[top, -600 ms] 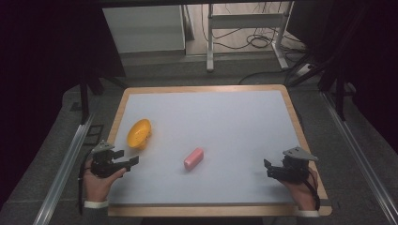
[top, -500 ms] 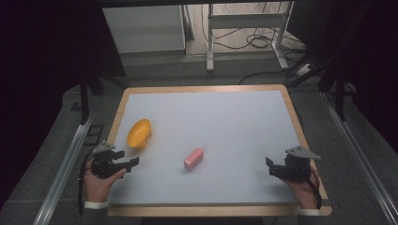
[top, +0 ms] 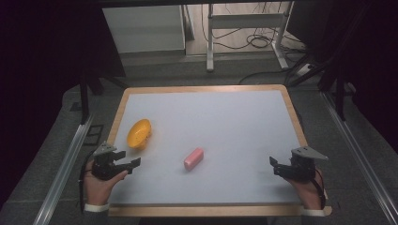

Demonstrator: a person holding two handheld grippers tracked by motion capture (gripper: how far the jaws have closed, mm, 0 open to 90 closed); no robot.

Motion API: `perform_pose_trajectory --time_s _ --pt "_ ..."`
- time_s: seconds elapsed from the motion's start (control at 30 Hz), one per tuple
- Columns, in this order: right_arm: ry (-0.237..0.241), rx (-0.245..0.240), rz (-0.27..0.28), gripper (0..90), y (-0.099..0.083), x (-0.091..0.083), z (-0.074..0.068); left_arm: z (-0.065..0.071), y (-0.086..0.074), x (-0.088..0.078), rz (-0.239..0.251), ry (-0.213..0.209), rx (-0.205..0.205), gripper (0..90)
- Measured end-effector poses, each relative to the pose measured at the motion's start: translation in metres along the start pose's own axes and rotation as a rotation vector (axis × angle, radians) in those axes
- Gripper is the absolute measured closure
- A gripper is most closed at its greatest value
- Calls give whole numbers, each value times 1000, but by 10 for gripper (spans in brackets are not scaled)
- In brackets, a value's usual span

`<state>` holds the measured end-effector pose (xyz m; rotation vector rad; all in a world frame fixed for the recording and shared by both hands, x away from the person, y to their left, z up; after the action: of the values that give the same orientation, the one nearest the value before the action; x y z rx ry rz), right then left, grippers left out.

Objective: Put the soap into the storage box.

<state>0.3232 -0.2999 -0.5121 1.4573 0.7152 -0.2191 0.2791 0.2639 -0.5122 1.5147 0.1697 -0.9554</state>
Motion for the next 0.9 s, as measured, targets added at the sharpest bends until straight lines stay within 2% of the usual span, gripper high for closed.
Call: perform_pose_trajectory --time_s 0.17,0.27,0.43,0.57,0.77,0.9 --pt "7 -1 -11 92 -1 3 1 1 -1 3 -13 13 -2 258" --pt "8 -5 -21 92 -2 5 2 11 3 6 -35 24 31 257" --pt "16 -4 -24 93 -4 7 4 13 7 0 -32 36 20 258" --pt "10 -8 -39 93 -6 9 5 14 9 0 -33 22 20 259" --pt "-8 -13 -36 93 -7 5 7 20 22 2 -45 11 61 258" --pt "-14 -16 -34 94 -7 3 7 24 30 1 -41 4 72 258"
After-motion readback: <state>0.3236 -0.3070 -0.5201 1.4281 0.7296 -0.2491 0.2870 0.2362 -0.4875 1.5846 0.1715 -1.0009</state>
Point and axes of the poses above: each handheld gripper's, and its own axes: x roughly forward along the jaws, y roughly out of its top, z roughly to its right, the point moved 3 cm from there along x, roughly forward along the jaws, and after that the axes turned 6 degrees about x, right-handed, at the moved point
